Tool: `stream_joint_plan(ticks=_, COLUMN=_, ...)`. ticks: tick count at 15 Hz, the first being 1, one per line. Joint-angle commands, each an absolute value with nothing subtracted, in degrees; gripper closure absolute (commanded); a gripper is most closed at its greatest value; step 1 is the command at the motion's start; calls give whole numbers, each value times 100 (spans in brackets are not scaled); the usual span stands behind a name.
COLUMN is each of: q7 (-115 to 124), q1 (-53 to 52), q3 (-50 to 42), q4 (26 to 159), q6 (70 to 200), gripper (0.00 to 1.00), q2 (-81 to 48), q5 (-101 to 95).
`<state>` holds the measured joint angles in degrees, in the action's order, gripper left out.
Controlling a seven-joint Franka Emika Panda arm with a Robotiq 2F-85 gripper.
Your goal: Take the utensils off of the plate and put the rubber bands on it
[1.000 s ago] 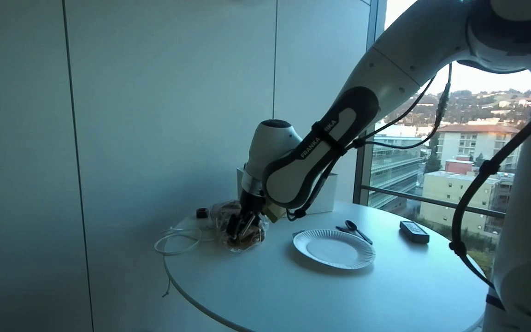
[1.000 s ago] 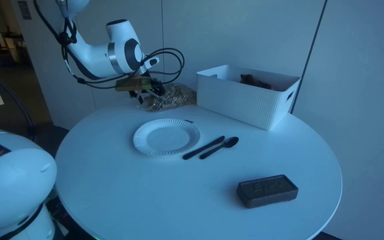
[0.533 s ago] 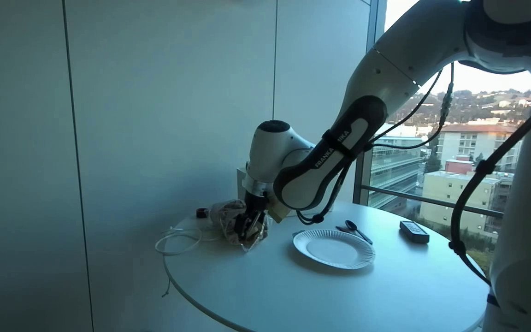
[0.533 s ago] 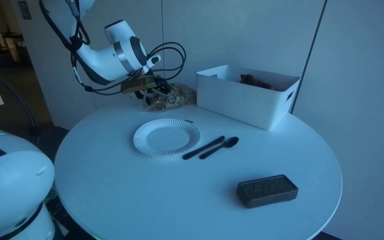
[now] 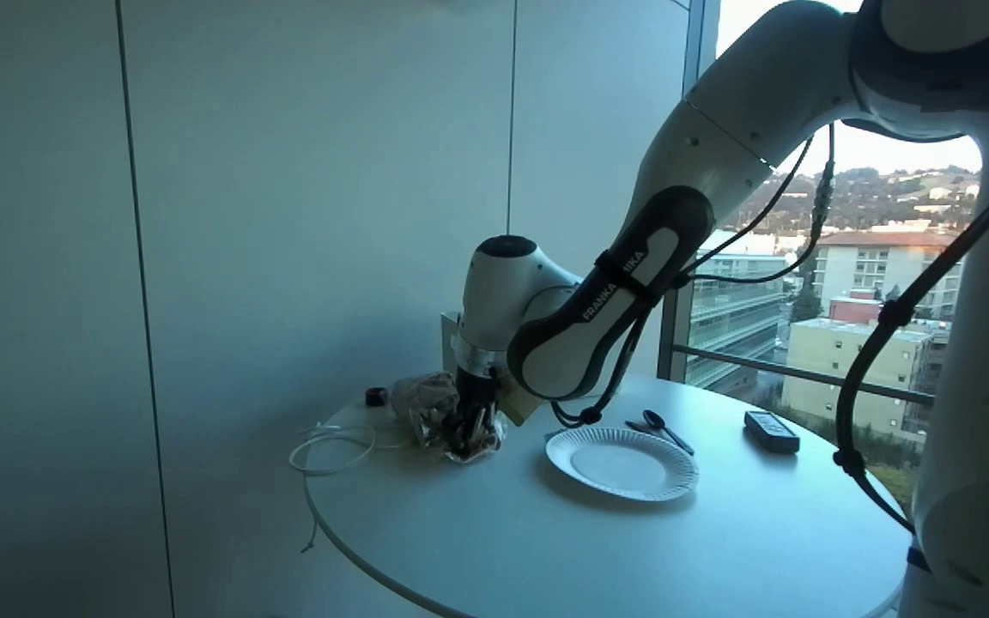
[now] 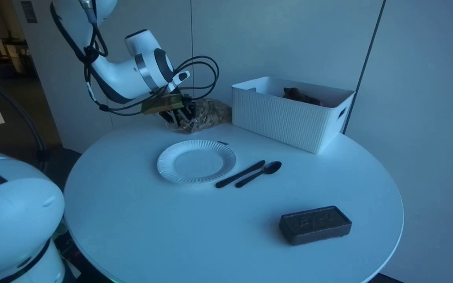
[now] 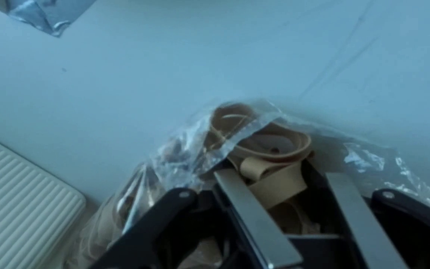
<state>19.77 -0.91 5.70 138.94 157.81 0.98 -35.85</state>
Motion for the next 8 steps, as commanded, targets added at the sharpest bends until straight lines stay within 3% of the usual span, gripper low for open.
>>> stream_joint_plan(ticks=1, q7=1155, q1=-289, q3=586, q4=13980, q6=15465, gripper=88, q2=334, q5=-2654)
stream_joint_plan(ticks=5, q7=-378, q1=-555, q3=618, q4=13957, q6=14086, gripper=98, q2=894, q5=-954)
stream_joint_plan(ticks=8, q7=-1078, q1=-654, q3=575, q4=13875, q6=12963, gripper=90, q2=1385, q5=-718)
